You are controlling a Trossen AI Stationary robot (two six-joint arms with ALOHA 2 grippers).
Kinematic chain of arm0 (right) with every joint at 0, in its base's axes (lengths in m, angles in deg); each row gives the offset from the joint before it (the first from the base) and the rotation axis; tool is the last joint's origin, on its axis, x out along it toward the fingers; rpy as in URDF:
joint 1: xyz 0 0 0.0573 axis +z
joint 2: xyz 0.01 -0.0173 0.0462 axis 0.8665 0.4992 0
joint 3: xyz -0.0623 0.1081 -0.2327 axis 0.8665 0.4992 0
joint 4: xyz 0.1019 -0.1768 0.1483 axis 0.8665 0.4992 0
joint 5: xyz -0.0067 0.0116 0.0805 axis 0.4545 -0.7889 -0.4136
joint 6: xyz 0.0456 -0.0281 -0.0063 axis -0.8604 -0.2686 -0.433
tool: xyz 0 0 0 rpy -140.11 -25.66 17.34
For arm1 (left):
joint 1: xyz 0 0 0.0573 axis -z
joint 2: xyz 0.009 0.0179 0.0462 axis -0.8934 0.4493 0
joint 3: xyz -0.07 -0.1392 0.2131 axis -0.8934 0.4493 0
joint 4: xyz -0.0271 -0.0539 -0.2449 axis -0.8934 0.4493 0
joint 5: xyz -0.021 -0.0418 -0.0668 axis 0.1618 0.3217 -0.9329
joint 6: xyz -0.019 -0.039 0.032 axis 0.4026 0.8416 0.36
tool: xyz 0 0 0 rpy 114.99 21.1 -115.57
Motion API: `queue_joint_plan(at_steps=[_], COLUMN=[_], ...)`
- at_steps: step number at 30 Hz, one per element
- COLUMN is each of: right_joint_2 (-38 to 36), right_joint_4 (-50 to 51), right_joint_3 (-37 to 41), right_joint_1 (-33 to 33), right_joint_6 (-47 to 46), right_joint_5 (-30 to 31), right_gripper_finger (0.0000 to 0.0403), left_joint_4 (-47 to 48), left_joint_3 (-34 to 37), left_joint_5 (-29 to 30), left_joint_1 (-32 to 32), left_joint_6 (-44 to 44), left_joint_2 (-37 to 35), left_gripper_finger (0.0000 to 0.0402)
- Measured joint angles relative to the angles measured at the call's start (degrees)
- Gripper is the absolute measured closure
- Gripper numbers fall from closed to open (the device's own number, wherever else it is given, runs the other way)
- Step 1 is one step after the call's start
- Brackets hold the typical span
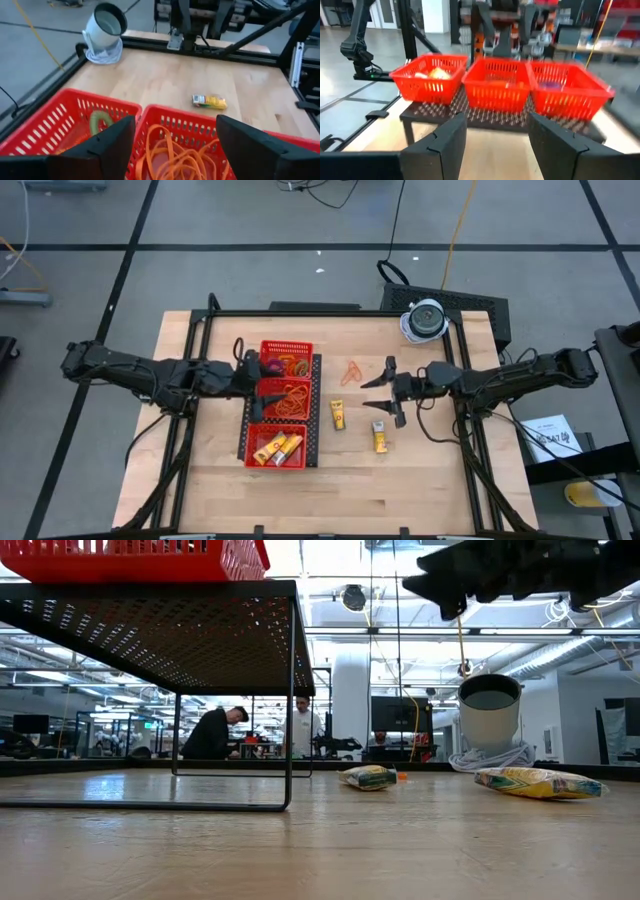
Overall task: Pick & Place Office Desk Supplies
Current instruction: Put the yellow pack of crayon into the bottom red basket on the shelf
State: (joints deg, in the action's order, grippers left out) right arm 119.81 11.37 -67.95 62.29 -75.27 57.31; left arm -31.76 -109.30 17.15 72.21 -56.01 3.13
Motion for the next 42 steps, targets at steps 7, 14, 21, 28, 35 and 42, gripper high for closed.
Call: queue_joint_plan(at_steps=[7,14,21,28,35,42], right_joint_2=[0.1,0.1,5.8,15.1,13.5,6.5], right_joint_4=[9.2,9.4,3.7,-0.7,9.4,17.5], right_joint_3=[1.1,9.7,13.8,13.8,13.6,13.7], right_joint_1=[1.6,7.4,15.3,18.5,16.5,11.0], right_joint_6=[-14.7,-35.9,-46.5,-44.7,-44.5,-37.1], right_joint_5=[-0.4,-4.7,-0.8,-0.3,-1.5,7.1], right_gripper_finger=[0.0206,0.021,0.0211,0.0211,0.0212,0.0228], left_joint_4=[-3.9,-4.0,-7.5,-9.5,-9.8,-9.7], left_joint_3=[0.0,0.0,0.0,0.0,0.0,0.0], left_joint_5=[0.5,0.5,1.0,1.1,1.1,1.0], left_joint_1=[0.0,0.0,-0.3,-0.6,-1.0,-1.1], left_joint_6=[-1.5,-1.8,-1.8,-2.4,-3.2,-3.3], left_joint_2=[0.9,2.0,5.1,7.6,7.6,7.6], left_gripper_finger=[0.0121,0.0112,0.0122,0.0123,0.0115,0.0126])
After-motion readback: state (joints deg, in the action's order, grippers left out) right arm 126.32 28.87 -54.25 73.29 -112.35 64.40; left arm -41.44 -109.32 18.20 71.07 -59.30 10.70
